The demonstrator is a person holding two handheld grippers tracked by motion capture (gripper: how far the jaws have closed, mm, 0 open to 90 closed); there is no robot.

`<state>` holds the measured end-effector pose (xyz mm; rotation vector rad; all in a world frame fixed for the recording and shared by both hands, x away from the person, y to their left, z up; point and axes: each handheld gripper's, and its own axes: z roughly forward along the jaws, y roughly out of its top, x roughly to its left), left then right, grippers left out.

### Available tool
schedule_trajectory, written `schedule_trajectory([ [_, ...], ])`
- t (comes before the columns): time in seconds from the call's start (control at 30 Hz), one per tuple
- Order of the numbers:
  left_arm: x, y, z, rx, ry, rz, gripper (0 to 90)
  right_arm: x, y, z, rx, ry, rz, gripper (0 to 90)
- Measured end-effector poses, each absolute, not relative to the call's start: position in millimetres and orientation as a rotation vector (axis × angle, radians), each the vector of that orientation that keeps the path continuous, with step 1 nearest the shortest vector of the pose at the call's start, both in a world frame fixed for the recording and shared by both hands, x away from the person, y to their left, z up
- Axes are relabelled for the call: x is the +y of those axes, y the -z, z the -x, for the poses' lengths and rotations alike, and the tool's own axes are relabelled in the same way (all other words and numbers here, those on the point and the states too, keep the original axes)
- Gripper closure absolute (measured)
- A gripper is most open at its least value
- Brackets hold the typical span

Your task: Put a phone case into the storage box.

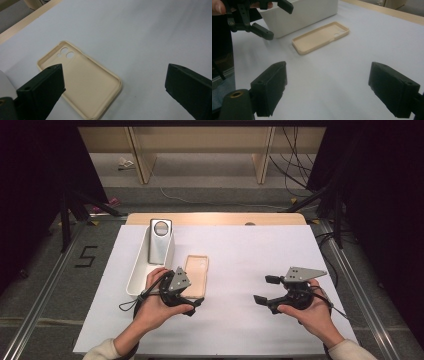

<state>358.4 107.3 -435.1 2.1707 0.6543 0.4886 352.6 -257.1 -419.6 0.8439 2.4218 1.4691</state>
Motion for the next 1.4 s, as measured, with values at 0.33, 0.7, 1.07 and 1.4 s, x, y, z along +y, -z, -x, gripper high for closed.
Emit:
schedule_trajectory([
  [0.33, 104, 429, -357, 0.599, -0.504, -2.241, 4.6, -264, 417, -346, 2.410, -1.439, -0.858, 16.0],
  [0.7, 84, 426, -367, 0.402, -0.555, -2.510, 14.5, -263, 418, -346, 2.406, -1.439, -0.864, 16.0],
  [1.07, 70, 437, -384, 0.164, -0.581, -2.784, 19.5, -261, 418, -346, 2.415, -1.431, -0.854, 16.0],
  [1.4, 66, 448, -394, 0.024, -0.635, -2.873, 21.1, -261, 418, -346, 2.416, -1.430, -0.854, 16.0],
])
